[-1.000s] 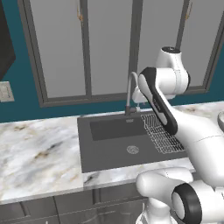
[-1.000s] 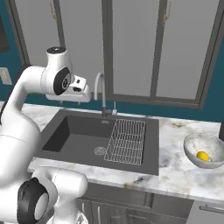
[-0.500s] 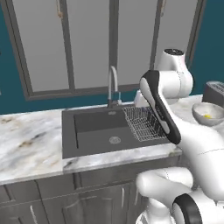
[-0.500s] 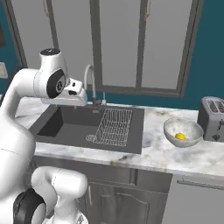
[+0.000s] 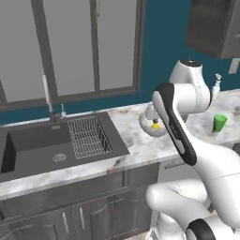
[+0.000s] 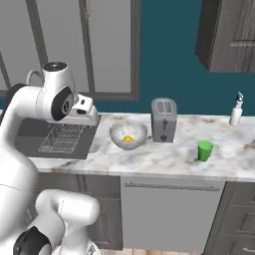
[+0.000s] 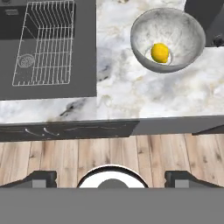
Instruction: Move the cup from next to the sink to the open cabinet. Then, move the bowl with the lemon to the fridge to clear the area for faucet cleaning.
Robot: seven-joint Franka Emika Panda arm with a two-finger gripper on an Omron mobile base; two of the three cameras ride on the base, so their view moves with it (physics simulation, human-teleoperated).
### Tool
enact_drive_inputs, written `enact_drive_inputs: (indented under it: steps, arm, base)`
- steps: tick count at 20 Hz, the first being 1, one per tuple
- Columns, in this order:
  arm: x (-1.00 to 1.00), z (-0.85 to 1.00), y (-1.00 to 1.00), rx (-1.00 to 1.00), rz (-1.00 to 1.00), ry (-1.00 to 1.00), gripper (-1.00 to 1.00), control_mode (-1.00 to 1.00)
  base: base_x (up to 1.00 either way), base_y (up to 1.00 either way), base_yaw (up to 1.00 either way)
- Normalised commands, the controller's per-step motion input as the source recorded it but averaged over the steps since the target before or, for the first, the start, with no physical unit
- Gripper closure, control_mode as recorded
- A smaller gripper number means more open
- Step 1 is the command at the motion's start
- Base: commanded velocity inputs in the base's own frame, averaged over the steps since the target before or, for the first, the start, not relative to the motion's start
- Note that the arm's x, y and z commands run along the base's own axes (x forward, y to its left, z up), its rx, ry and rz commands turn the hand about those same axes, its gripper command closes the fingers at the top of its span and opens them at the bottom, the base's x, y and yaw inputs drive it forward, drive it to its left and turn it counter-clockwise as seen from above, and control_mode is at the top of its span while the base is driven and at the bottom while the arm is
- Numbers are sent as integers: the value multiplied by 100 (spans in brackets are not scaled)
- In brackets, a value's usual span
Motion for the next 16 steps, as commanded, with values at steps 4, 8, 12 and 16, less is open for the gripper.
enact_drive_inputs:
  steps: [4, 8, 12, 16]
  arm:
    - [0, 0, 0, 0, 0, 0, -100, 100]
    - [20, -3, -3, 0, 0, 0, -100, -100]
    - [92, -22, 4, 0, -2, 0, -100, -100]
    - [96, -32, 37, 0, -4, 1, -100, -100]
  base:
    - [44, -100, -13]
    - [43, -63, -9]
    - [0, 0, 0]
    - [0, 0, 0]
